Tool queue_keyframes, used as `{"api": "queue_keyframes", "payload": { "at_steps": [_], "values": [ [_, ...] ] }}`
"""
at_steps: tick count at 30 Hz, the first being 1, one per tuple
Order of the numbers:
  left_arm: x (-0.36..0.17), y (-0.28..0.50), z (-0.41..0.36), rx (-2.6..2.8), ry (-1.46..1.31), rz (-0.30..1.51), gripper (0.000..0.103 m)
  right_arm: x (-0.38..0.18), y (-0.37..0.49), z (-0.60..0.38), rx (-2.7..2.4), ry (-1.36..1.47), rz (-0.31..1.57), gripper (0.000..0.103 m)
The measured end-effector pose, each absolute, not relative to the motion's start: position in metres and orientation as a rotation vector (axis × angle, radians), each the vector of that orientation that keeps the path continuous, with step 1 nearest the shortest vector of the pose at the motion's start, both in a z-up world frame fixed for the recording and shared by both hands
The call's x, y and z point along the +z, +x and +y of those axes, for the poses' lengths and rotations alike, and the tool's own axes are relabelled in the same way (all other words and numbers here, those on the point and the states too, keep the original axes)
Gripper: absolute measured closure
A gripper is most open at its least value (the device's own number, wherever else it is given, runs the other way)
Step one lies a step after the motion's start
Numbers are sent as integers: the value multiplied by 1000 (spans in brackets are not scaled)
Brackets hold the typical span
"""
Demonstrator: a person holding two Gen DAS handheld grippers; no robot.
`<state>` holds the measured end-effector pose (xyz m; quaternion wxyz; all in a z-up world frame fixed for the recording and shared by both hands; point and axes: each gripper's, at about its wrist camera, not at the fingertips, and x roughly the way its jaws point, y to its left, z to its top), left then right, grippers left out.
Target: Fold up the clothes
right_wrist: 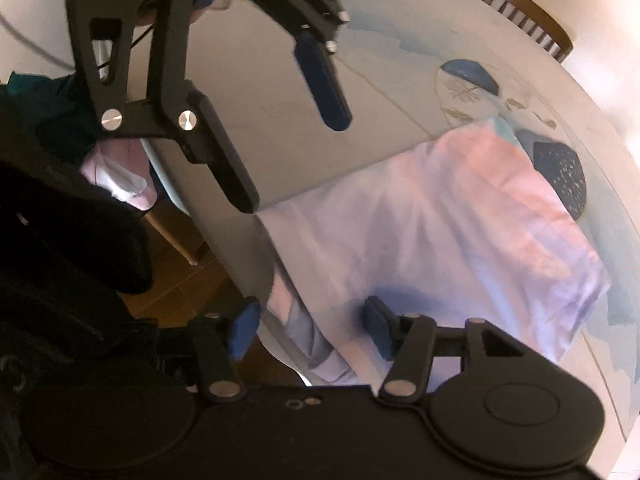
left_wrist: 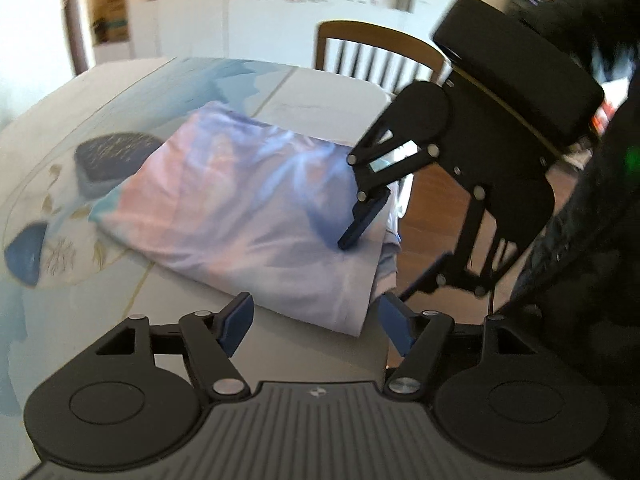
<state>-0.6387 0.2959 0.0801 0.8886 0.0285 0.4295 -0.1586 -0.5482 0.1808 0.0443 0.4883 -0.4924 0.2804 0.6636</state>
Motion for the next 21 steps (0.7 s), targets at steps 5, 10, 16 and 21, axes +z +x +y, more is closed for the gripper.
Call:
{"api": "queue_keyframes", "payload": {
  "at_steps": [5,10,16,21],
  "values": [
    [78,-638,303,-358,112,904,34,52,-544,189,1588,-1138,768,0],
    [77,-638,310,-358,109,910,34,50,-549,203,1542,-1072,831,0],
    [73,-637,312,-361,116,928,34,44,-552,212,1487,-1048,864,0],
    [74,-634,316,-362,119,924,34,46,-547,213,1469,-1065,835,0]
  ]
}}
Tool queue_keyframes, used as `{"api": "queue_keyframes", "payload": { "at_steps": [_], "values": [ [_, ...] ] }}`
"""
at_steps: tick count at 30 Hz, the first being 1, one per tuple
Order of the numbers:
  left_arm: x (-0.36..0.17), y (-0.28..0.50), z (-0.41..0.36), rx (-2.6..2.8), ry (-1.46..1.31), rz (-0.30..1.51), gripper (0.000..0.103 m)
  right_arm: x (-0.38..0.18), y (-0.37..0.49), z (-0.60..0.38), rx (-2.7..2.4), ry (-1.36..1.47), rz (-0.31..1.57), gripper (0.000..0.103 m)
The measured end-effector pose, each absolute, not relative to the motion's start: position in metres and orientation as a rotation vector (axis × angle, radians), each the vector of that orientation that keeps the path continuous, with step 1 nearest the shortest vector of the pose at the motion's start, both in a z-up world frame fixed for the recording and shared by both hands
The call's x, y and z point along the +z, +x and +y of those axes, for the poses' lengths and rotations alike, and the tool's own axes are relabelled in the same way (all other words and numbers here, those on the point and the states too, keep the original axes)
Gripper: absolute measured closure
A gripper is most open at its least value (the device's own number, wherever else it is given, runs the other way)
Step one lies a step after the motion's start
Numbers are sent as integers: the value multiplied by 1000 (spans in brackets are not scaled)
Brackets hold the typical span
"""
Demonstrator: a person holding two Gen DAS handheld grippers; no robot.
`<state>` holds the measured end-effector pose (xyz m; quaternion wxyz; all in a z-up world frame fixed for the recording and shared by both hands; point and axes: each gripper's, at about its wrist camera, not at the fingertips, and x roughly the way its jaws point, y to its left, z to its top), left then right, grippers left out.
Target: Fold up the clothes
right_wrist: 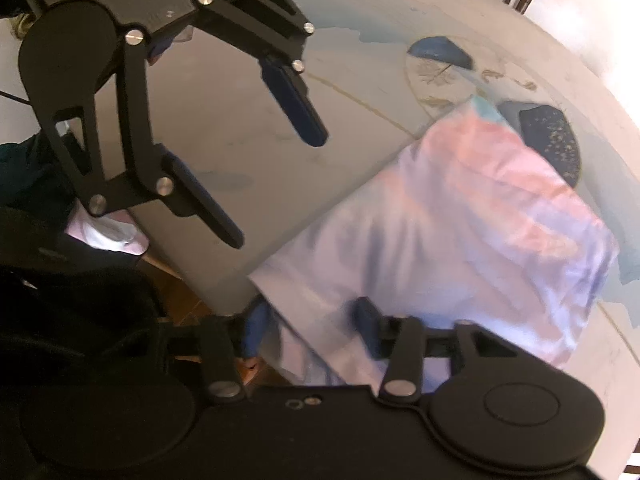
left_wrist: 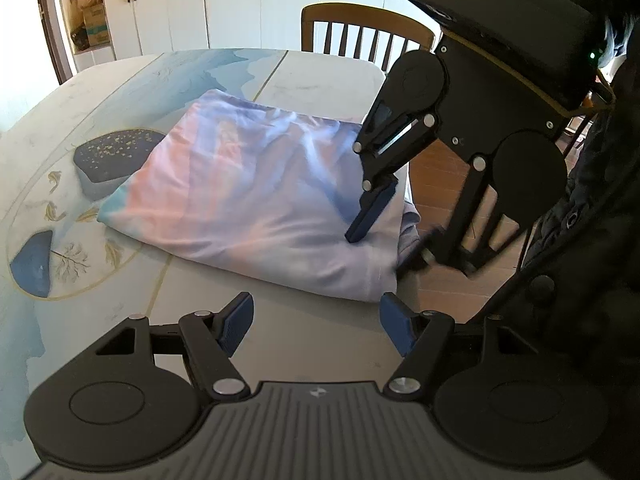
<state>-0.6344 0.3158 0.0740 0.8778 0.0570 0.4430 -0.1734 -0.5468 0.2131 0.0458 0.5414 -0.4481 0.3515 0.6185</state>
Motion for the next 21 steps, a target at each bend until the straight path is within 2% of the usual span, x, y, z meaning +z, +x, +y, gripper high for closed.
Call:
{"api": "queue_keyframes", "payload": {
  "at_steps": [6,16,21],
  "values": [
    [76,-625,317,-389,168,906,34,50,-528,219,1484,-1053,875,0],
    [69,-598,295,-525,567,859,34,77,-499,228,1566,-992,941,0],
    [64,-588,278,-598,664,821,35,83,-486,230,1569,-943,978,0]
  ]
}}
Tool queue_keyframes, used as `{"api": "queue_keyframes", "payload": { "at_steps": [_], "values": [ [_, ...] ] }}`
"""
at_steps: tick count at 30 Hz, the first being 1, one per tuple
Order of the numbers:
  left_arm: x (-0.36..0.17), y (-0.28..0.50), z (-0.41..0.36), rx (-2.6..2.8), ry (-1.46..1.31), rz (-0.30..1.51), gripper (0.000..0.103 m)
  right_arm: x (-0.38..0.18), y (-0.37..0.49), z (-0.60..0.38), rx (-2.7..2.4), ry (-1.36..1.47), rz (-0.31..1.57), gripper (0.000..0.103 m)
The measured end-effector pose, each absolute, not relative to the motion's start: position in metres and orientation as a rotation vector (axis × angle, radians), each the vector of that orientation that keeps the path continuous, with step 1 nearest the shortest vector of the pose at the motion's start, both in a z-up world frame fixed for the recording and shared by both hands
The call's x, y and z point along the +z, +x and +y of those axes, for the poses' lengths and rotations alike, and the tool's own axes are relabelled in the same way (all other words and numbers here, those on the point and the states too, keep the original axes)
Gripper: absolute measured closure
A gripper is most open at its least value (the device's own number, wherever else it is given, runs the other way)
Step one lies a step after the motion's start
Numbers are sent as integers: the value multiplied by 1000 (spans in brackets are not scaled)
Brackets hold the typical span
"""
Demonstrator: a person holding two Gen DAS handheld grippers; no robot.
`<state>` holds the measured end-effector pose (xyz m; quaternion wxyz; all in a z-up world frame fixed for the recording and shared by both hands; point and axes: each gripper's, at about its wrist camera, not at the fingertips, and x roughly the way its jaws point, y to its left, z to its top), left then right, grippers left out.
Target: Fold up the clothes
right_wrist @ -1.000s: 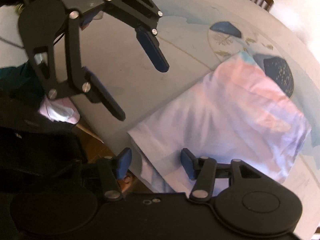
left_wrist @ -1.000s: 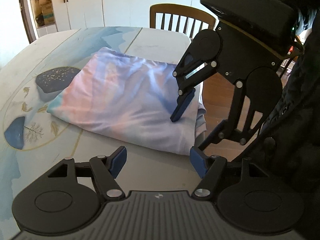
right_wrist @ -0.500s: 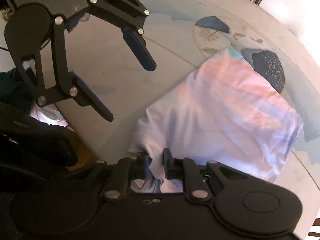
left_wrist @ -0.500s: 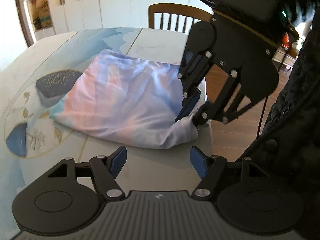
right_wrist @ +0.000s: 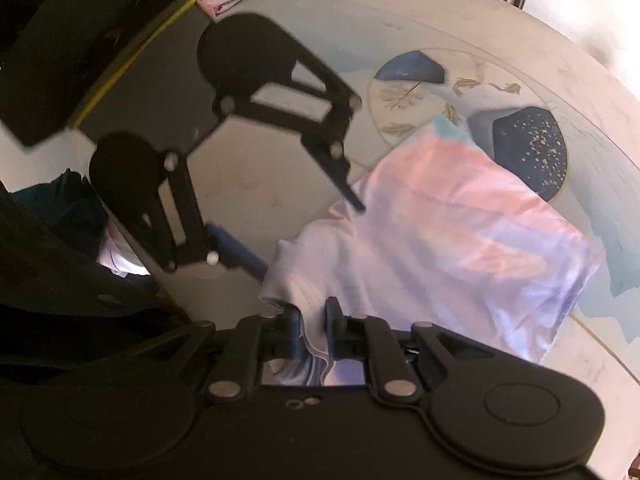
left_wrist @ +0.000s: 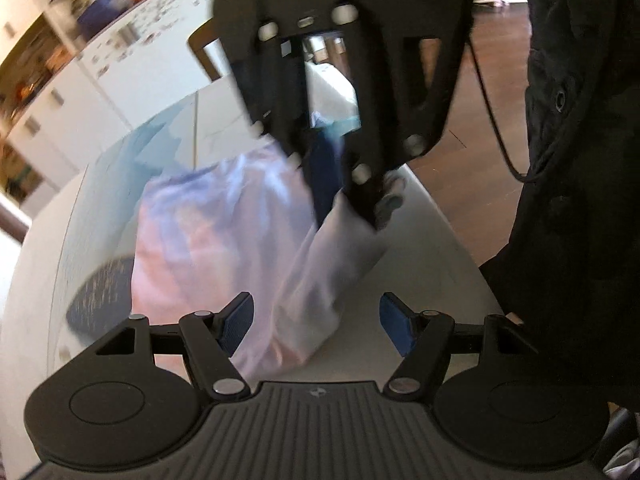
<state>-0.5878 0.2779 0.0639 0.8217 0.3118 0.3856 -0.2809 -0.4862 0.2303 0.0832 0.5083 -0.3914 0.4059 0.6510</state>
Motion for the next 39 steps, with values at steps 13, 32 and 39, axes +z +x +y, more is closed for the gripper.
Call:
{"api": "queue_keyframes", "payload": {
  "at_steps": [13,32,39],
  "values": [
    [71,-557,297,-433,260,825,91,86,-492,199,1515,-1022,841,0],
    [74,-560,335,-213,-97,802,91,88,-431,177,1296,-991,783,0],
    [73,-534,365,-4,-175,816,92,111,-387,245,1366,-1090,665,0]
  ]
}}
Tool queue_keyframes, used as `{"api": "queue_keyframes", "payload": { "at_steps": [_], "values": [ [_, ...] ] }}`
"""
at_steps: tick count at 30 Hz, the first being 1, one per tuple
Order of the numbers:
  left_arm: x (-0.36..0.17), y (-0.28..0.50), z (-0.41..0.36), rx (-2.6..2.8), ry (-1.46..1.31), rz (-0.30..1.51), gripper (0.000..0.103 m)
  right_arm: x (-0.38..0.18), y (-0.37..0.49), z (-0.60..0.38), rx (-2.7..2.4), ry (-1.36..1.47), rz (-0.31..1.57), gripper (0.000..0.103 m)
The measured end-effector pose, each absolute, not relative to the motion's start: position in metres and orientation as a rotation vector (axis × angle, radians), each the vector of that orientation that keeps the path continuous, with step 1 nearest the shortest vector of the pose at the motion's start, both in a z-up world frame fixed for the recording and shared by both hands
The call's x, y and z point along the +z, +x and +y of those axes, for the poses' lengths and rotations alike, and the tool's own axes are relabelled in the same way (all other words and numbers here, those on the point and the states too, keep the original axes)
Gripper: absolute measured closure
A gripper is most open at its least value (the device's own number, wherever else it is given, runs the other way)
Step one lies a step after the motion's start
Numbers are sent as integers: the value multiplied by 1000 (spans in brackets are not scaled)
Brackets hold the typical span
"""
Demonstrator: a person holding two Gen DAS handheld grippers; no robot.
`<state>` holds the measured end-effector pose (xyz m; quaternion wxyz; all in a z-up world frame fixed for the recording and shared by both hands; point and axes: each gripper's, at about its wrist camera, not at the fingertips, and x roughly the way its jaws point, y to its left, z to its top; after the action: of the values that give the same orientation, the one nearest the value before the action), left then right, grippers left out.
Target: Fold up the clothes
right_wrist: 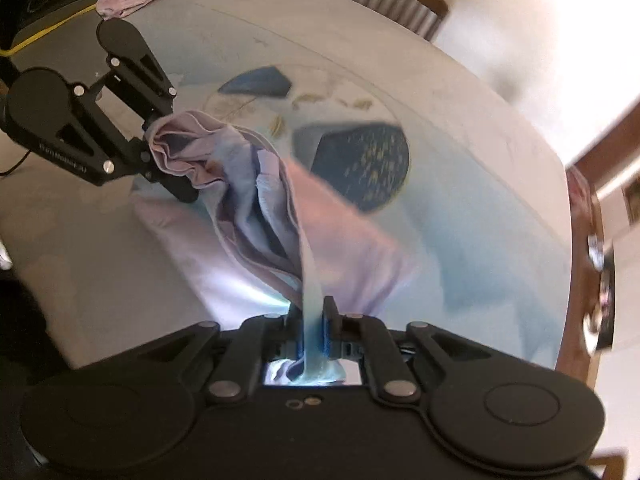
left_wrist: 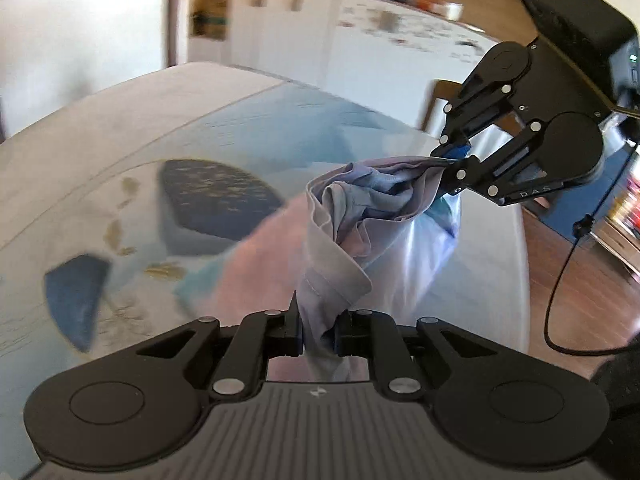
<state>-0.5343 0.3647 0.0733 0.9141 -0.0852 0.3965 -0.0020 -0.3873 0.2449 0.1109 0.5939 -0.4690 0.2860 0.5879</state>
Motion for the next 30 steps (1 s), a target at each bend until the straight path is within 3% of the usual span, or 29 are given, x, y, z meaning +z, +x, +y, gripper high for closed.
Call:
{"api": "queue_keyframes", "payload": {
  "at_steps": [11,13,15,16,19,23,30],
  "values": [
    [49,-510,384,175,-271,911,89,70,-351,302,1515,-1160,685,0],
    [51,-509,389,222,-279,927,71,75,-337,303,1516,-1108,710,0],
    [57,-511,394,300,-261,935,41,81,-316,297,1481,-1057,741,0],
    [59,-514,399,345,-258,927,38,85,-307,294,1461,-1039,746,0],
    [67,-530,413,412,-353,924,37,98,-283,282,1421,-981,772,0],
    [63,-541,413,405,-481,967,37,99,-269,270,1452,-856,951,0],
    [52,-535,393,440,-478,999,37,78,-282,261,1413,-747,1092,0]
  ]
}}
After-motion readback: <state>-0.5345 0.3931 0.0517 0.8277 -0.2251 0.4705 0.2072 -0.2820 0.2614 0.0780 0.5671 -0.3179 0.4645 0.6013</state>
